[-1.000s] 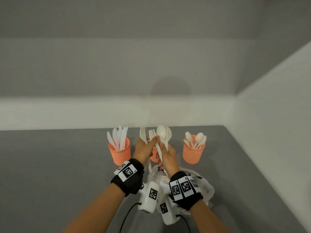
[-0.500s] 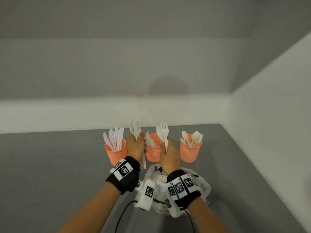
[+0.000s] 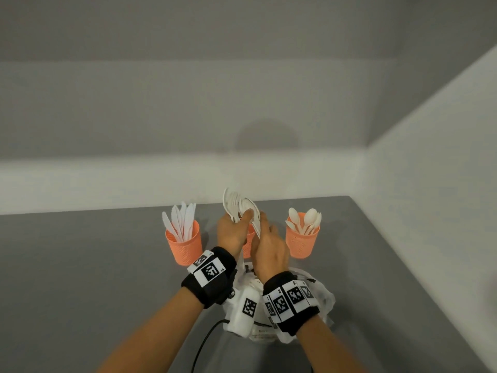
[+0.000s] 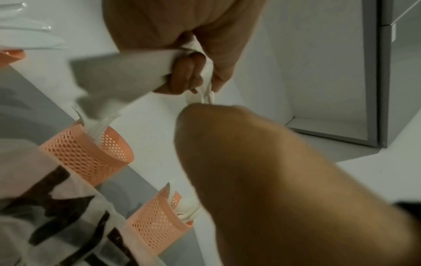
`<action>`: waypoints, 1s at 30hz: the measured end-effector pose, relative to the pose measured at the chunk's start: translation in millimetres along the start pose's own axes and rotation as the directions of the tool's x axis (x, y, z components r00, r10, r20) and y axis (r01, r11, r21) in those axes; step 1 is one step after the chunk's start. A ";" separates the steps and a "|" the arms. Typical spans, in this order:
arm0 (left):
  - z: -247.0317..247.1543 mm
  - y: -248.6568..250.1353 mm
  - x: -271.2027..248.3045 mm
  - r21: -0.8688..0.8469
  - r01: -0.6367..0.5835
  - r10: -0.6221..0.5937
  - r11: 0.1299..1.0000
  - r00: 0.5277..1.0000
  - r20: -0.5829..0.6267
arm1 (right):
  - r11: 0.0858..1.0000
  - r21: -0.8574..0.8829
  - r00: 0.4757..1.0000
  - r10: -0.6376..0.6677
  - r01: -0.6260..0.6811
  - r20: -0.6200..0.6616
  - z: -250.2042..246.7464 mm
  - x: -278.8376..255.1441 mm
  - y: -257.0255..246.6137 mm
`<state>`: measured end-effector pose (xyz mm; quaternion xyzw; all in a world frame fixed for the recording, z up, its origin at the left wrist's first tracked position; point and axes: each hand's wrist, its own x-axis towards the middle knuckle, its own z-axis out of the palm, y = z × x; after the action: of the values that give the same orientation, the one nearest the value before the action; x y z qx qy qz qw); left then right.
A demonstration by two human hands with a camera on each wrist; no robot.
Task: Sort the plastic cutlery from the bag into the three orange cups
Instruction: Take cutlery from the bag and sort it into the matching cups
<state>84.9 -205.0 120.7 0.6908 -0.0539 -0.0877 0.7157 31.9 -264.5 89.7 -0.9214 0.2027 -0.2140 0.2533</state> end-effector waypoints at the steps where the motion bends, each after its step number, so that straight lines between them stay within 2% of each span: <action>1: -0.7 -0.2 -0.7 -0.004 0.017 -0.017 1.000 1.000 0.015 | 0.998 0.059 1.000 0.003 -0.003 0.012 -0.8 -0.6 1.3; 4: -5.8 -1.6 2.0 -0.019 0.038 -0.037 0.999 0.999 0.026 | 0.959 0.271 0.990 0.044 -0.080 0.135 -4.5 1.8 6.3; 6: -12.3 -3.2 9.0 -0.059 0.040 -0.041 0.997 0.999 -0.016 | 0.891 0.428 0.973 0.057 -0.151 0.224 -11.3 3.2 9.9; 8: -18.5 -4.1 16.7 -0.132 0.047 -0.055 0.990 0.997 -0.056 | 0.779 0.592 0.960 0.046 -0.207 0.275 -20.2 2.9 14.0; 11: -24.2 0.4 22.1 -0.242 0.084 -0.090 0.967 0.996 -0.015 | 0.565 0.739 0.912 0.062 -0.367 0.405 -30.8 4.7 25.3; 14: -27.4 7.1 17.2 -0.111 0.074 -0.065 0.991 0.994 0.085 | 0.448 0.754 0.854 0.043 -0.480 0.518 -28.8 13.3 38.5; 18: -18.7 15.5 2.0 0.089 -0.005 -0.021 0.996 0.958 0.285 | 0.428 0.727 0.795 -0.032 -0.536 0.606 -31.3 17.4 43.6; 21: -9.3 17.7 0.9 0.133 -0.033 -0.011 0.991 0.948 0.319 | 0.482 0.692 0.744 -0.115 -0.537 0.658 -37.0 17.3 41.4; 24: -2.5 15.0 3.7 0.141 -0.051 0.002 0.989 0.945 0.326 | 0.533 0.648 0.707 -0.124 -0.545 0.697 -44.2 21.0 38.8; 25: 0.3 14.4 4.6 0.157 -0.058 0.006 0.986 0.950 0.313 | 0.566 0.643 0.720 -0.122 -0.515 0.684 -47.6 23.0 37.5; 27: 7.5 12.6 6.3 0.176 -0.093 0.044 0.980 0.963 0.266 | 0.644 0.644 0.782 -0.112 -0.412 0.613 -51.5 28.8 35.8; 30: 18.3 9.1 10.9 0.148 -0.157 0.122 0.976 0.967 0.223 | 0.654 0.677 0.852 -0.092 -0.339 0.515 -51.8 39.2 32.4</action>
<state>92.4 -224.8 130.0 0.7287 -0.1857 -0.1055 0.6506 30.0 -328.7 123.5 -0.7402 0.0876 -0.0096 0.6666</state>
